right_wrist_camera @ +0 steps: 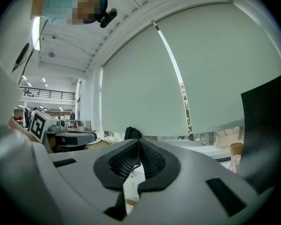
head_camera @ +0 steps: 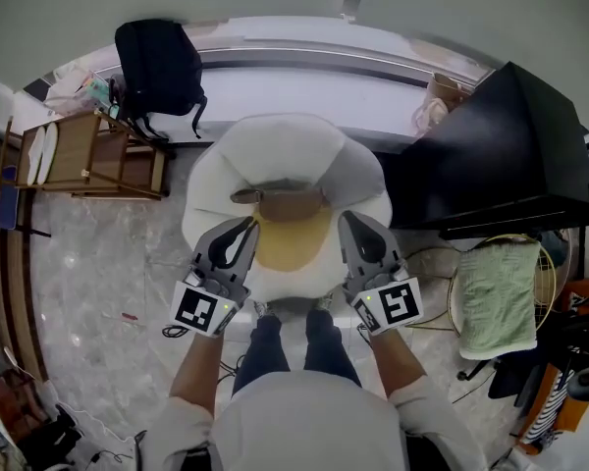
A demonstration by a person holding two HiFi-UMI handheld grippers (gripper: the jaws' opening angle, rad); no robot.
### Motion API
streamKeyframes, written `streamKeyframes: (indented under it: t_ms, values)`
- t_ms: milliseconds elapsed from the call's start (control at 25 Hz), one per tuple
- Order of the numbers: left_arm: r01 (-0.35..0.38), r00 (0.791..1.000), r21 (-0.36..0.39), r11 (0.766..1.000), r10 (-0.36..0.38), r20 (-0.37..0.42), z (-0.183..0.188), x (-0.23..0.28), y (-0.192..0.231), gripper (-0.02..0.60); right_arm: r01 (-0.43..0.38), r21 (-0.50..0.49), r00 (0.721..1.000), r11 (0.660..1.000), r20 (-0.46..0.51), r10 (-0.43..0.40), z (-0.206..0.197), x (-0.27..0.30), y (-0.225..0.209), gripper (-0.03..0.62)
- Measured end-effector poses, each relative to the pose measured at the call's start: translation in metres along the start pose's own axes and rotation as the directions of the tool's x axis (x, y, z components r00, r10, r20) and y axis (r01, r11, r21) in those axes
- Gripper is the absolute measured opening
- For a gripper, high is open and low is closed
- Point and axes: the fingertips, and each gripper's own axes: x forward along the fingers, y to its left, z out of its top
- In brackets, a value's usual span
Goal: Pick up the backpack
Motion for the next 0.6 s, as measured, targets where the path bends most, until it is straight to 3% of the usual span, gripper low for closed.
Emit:
streamKeyframes:
  t_ms: [600]
  values:
    - [-0.015,0.999,-0.047,0.999,0.014,-0.037,-0.073,0.034,0.023,0.048,0.011,0.037,1.000,0.999,-0.020,-0.010,-0.072,0.035,-0.027,0.029]
